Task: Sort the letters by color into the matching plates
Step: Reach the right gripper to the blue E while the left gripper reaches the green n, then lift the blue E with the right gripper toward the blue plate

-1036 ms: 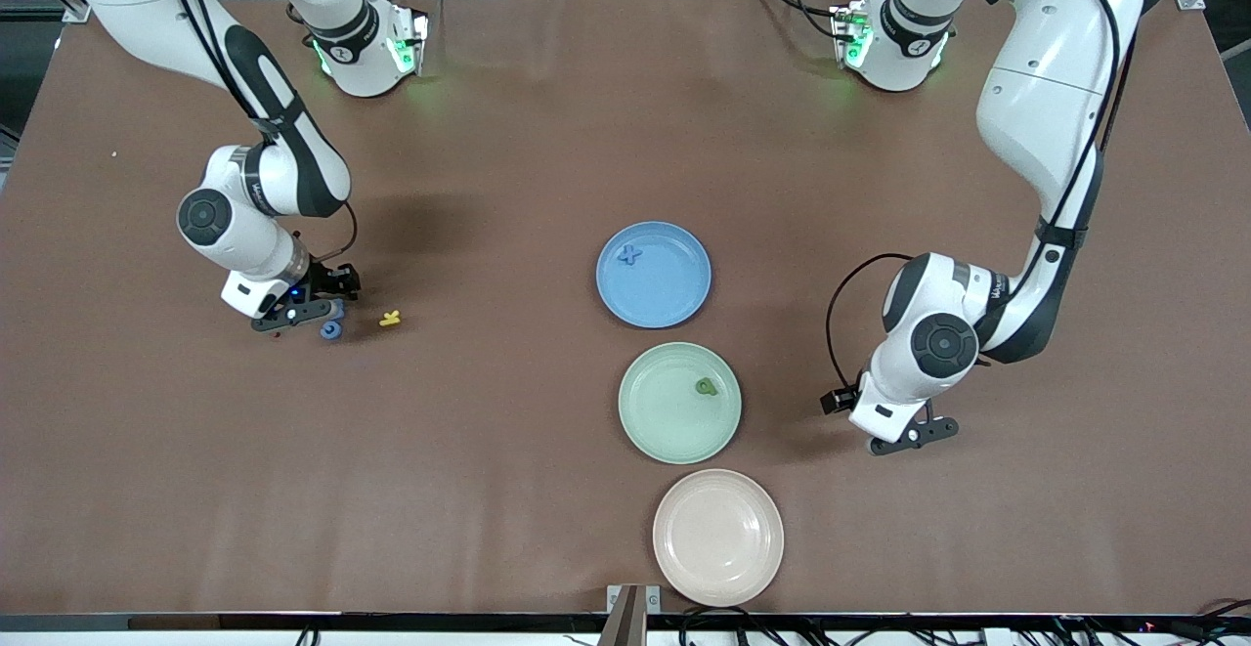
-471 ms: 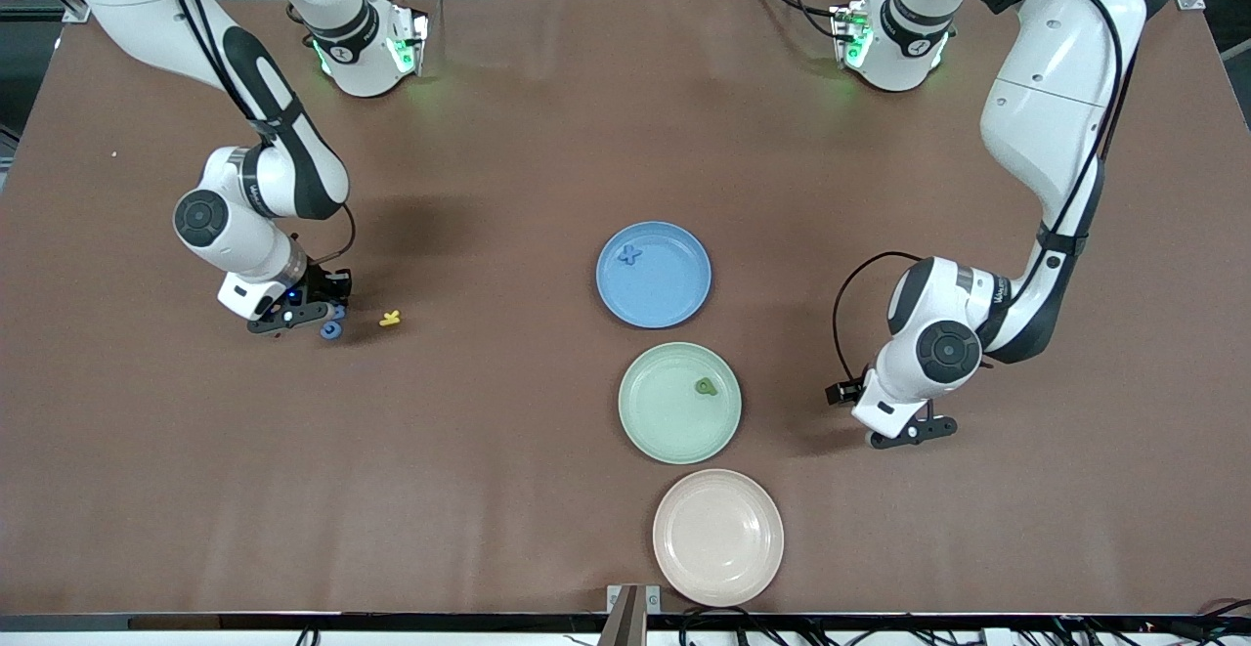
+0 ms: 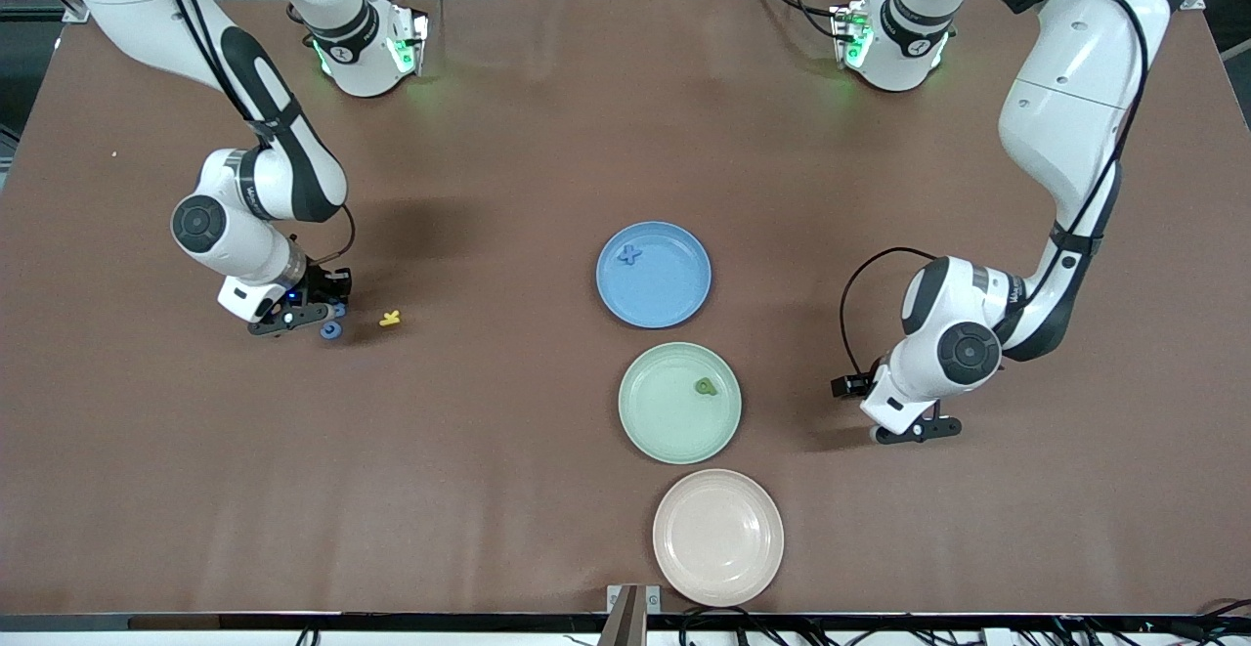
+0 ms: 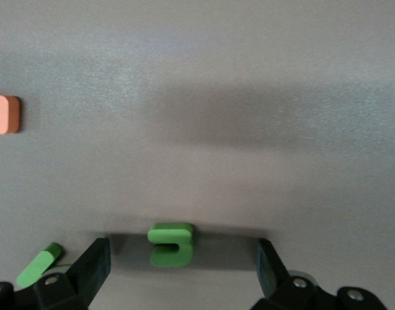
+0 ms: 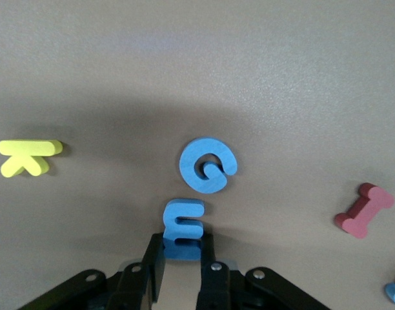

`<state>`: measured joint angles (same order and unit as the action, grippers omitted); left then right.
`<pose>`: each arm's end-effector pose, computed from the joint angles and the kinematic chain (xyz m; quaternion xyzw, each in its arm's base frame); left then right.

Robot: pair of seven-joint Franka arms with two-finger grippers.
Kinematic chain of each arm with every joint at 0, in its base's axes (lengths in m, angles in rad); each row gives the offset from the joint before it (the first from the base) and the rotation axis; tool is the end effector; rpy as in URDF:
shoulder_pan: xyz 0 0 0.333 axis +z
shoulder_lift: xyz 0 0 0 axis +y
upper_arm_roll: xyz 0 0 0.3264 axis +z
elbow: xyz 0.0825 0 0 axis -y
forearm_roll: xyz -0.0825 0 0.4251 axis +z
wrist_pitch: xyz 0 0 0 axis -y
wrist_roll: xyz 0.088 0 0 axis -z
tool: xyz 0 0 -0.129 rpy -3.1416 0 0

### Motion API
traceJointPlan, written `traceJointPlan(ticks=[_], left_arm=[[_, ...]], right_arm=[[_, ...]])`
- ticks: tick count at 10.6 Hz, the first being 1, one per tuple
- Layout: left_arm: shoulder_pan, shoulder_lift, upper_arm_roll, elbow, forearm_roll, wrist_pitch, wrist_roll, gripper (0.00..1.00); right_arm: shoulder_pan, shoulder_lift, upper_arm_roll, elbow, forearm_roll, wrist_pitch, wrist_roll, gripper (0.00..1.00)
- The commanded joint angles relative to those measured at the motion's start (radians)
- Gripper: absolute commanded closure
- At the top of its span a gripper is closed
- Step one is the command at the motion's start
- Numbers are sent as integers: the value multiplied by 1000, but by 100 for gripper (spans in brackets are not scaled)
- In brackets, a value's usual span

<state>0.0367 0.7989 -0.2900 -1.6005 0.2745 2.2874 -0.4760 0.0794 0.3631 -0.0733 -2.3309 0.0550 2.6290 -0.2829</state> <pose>0.7027 -0.1527 0.1245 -0.9979 -0.0549 0.0342 0.0078 0.5310 -0.0003 0.1274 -0.9921 -0.1217 0.0315 0.0040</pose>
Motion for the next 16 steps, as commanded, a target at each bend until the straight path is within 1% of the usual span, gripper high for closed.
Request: traceJointPlan(ticks=[1, 2, 4, 6, 7, 8, 10, 13, 15, 16], left_arm=[[26, -24, -24, -30, -15, -8, 27, 0], [25, -24, -24, -30, -15, -6, 25, 0], [20, -23, -25, -29, -14, -2, 16, 0], [19, -24, -24, -24, -14, 3, 13, 0], [19, -24, -24, -24, -14, 12, 13, 0], [19, -23, -24, -25, -14, 21, 11, 0], [20, -21, -24, -27, -12, 36, 11, 0], [23, -20, -23, -32, -12, 56, 11, 0], [23, -20, -23, -35, -11, 61, 11, 0], [22, -20, -23, -35, -11, 63, 11, 0]], right_arm=[[7, -44, -3, 37, 9, -110, 28, 100], [11, -55, -2, 60, 11, -162, 63, 100], [62, -64, -2, 93, 28, -227, 167, 100], [103, -75, 3, 134, 90, -306, 232, 100], [130, -76, 4, 140, 126, -316, 263, 100], [141, -76, 16, 146, 135, -317, 313, 100], [164, -75, 67, 168, 140, -316, 437, 100], [301, -49, 72, 247, 155, -316, 709, 100], [383, -30, 72, 298, 306, -310, 754, 100], [419, -20, 70, 323, 357, -304, 777, 100]])
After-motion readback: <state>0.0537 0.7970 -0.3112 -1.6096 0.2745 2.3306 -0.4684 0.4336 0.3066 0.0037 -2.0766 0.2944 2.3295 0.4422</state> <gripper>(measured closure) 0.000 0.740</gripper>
